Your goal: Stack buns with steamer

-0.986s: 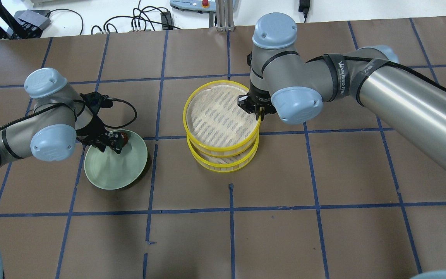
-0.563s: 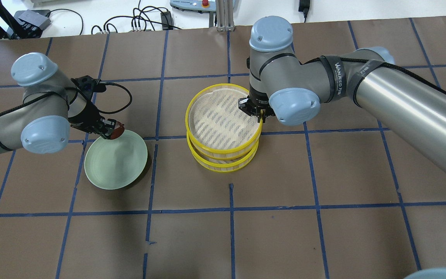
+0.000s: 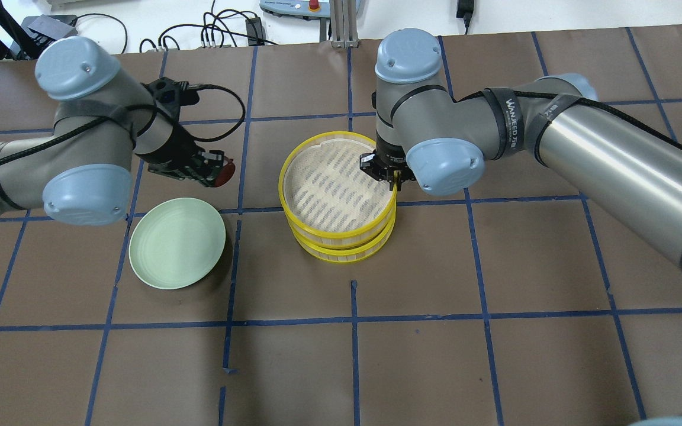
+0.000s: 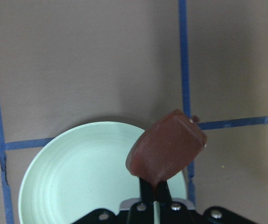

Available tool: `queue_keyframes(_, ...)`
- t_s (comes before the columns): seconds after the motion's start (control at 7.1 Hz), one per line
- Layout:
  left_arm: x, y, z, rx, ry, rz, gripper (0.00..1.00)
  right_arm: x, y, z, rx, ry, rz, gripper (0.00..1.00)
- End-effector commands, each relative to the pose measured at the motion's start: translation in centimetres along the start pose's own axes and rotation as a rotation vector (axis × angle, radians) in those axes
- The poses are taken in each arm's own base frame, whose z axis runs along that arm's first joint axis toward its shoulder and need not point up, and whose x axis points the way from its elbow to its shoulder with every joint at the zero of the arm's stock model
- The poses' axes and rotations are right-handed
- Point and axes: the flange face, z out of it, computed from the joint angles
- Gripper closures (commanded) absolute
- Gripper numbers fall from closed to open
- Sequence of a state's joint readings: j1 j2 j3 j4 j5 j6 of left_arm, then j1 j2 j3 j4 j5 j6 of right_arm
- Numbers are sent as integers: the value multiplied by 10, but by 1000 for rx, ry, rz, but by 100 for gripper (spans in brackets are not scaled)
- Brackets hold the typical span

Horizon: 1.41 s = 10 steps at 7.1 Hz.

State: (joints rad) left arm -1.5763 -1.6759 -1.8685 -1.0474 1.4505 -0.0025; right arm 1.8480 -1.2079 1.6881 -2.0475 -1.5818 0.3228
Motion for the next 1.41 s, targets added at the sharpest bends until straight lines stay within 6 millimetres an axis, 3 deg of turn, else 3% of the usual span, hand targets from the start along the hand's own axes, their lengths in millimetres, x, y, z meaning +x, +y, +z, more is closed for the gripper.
queue_keyframes(0.0, 116, -1, -37, 30, 70, -79, 100, -1, 2, 6, -7, 16, -23, 45)
queue_keyframes(0.14, 118, -4, -30, 21, 69, -76, 100, -1, 4, 9, -13, 18, -29, 0)
queue_keyframes(0.28, 117, -4, -21, 6, 65, -78, 100, 0, 4, 8, -12, 20, -31, 0)
queue_keyframes(0.42, 117, -6, -12, -15, 61, -98, 93, 1, 5, 4, -9, 19, -32, 0)
queue_keyframes(0.56, 117, -8, 7, -49, 63, -136, 10, 8, -2, -6, -14, 20, -20, 0)
queue_keyframes(0.7, 118, -8, 16, -58, 62, -151, 0, 26, -3, -42, -9, 20, 0, 0)
queue_keyframes(0.99, 119, -12, -1, -25, 67, -143, 0, 104, 8, -124, -11, 0, 92, 0)
queue_keyframes(1.13, 107, -16, -16, -5, 66, -120, 0, 124, 25, -159, 17, -5, 120, 0)
queue_keyframes(1.27, 82, -18, -29, -32, 49, -85, 0, 129, 46, -185, 43, -10, 125, 0)
